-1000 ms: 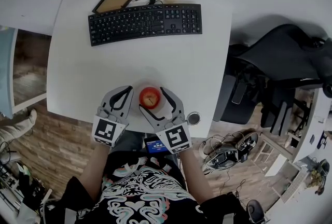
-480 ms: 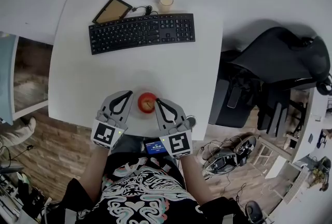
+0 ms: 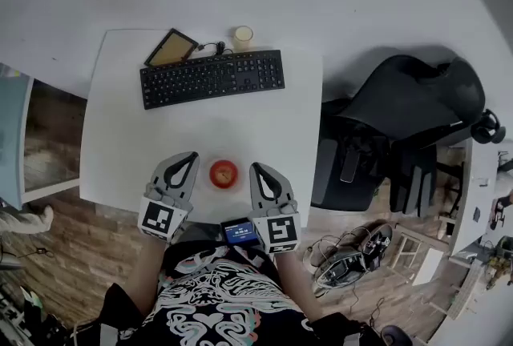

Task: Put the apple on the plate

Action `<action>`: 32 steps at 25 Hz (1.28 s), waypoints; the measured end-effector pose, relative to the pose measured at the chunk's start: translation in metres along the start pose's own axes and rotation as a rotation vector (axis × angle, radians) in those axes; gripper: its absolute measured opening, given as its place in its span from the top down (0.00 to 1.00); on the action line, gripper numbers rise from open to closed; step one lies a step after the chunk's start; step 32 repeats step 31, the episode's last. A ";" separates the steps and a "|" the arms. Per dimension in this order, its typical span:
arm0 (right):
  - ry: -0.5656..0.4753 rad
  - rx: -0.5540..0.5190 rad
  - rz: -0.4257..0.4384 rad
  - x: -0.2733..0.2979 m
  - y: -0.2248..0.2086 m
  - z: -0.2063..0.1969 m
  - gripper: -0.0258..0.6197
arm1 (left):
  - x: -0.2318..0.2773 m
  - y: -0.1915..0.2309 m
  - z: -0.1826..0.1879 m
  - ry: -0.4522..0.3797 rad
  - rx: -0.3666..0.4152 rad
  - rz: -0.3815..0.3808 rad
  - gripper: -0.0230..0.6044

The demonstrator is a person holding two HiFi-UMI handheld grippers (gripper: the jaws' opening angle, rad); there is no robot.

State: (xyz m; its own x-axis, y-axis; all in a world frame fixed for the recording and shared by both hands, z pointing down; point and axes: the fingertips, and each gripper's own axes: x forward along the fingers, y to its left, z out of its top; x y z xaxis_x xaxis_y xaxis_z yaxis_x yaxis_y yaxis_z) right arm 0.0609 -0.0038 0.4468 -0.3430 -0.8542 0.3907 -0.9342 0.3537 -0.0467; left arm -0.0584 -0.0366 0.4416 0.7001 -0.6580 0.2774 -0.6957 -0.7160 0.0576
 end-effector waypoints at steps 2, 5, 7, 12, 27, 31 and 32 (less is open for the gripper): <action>-0.004 0.011 -0.033 -0.006 -0.010 0.008 0.92 | -0.002 0.000 0.012 -0.031 0.003 0.007 0.94; -0.024 -0.023 -0.064 -0.011 -0.016 0.023 0.92 | -0.007 0.009 0.026 -0.068 -0.007 0.037 0.94; -0.039 -0.037 -0.070 -0.015 -0.011 0.033 0.92 | -0.016 0.014 0.027 -0.048 0.021 0.044 0.94; -0.067 -0.042 -0.072 -0.022 -0.005 0.043 0.92 | -0.021 0.016 0.046 -0.100 0.043 0.065 0.94; -0.062 -0.045 -0.043 -0.024 0.006 0.041 0.92 | -0.019 0.010 0.046 -0.075 0.065 0.032 0.94; -0.058 -0.041 -0.044 -0.020 0.002 0.038 0.92 | -0.015 0.011 0.043 -0.051 0.072 0.024 0.94; -0.058 -0.041 -0.044 -0.020 0.002 0.038 0.92 | -0.015 0.011 0.043 -0.051 0.072 0.024 0.94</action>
